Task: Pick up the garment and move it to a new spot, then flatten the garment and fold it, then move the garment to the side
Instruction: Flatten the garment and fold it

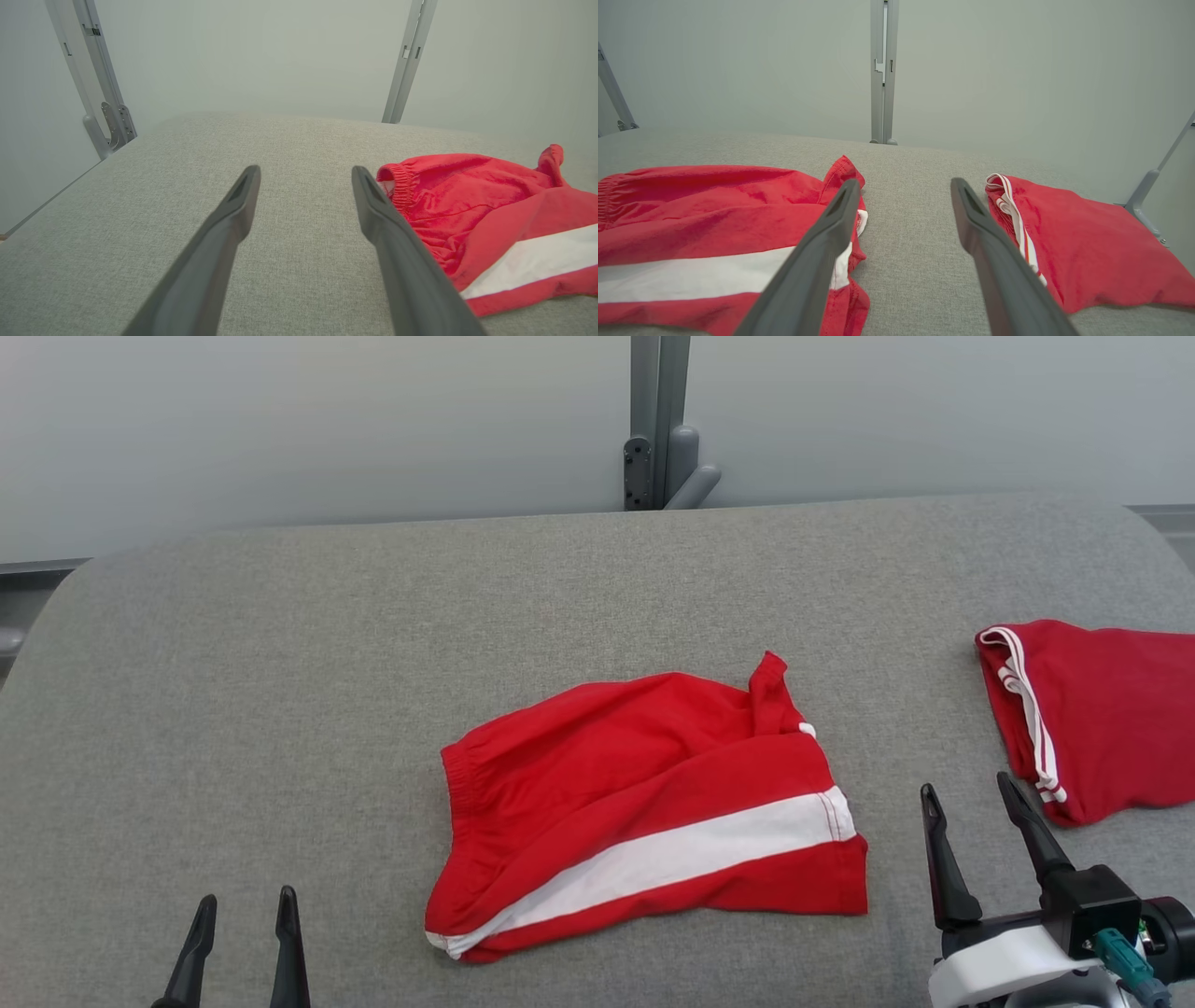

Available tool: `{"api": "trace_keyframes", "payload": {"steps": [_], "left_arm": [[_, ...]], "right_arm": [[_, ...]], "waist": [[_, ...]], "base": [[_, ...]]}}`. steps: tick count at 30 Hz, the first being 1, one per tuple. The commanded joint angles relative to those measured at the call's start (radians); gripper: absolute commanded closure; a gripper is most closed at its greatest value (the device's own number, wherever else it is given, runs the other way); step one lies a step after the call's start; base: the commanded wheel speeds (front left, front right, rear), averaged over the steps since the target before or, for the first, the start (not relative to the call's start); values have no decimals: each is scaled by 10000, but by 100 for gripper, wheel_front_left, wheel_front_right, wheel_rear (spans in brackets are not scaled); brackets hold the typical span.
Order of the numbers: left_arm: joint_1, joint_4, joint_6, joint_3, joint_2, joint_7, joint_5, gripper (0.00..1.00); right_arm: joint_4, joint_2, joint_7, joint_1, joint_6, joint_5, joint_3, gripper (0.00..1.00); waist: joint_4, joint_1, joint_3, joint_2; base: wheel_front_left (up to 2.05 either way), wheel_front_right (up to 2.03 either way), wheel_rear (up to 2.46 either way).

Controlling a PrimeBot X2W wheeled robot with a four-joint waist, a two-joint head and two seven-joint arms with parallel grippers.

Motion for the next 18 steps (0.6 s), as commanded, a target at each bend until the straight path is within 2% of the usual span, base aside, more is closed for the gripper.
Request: {"api": "trace_keyframes", "payload": {"steps": [1, 7, 15, 18], "left_arm": [[85, 28, -29, -25, 25, -27, -69, 0], [-116, 79, -30, -486, 166, -27, -256, 0], [-752, 1860, -28, -3610, 1374, -28, -2120, 0], [-1362, 2506, -27, -4413, 1770, -26, -2796, 0]], "right_arm": [[-38, -10, -26, -32, -16, 13, 29, 0], [-350, -11, -26, -199, -18, -24, 209, 0], [-471, -10, -25, -490, -16, -19, 630, 0], [-396, -9, -25, -524, -16, -32, 791, 0]], "waist": [[2, 0, 19, -1], [-8, 0, 123, -1], [-35, 0, 468, -1], [-27, 0, 682, -1]], "base": [[0, 0, 0], [0, 0, 0], [0, 0, 0], [0, 0, 0]]}}
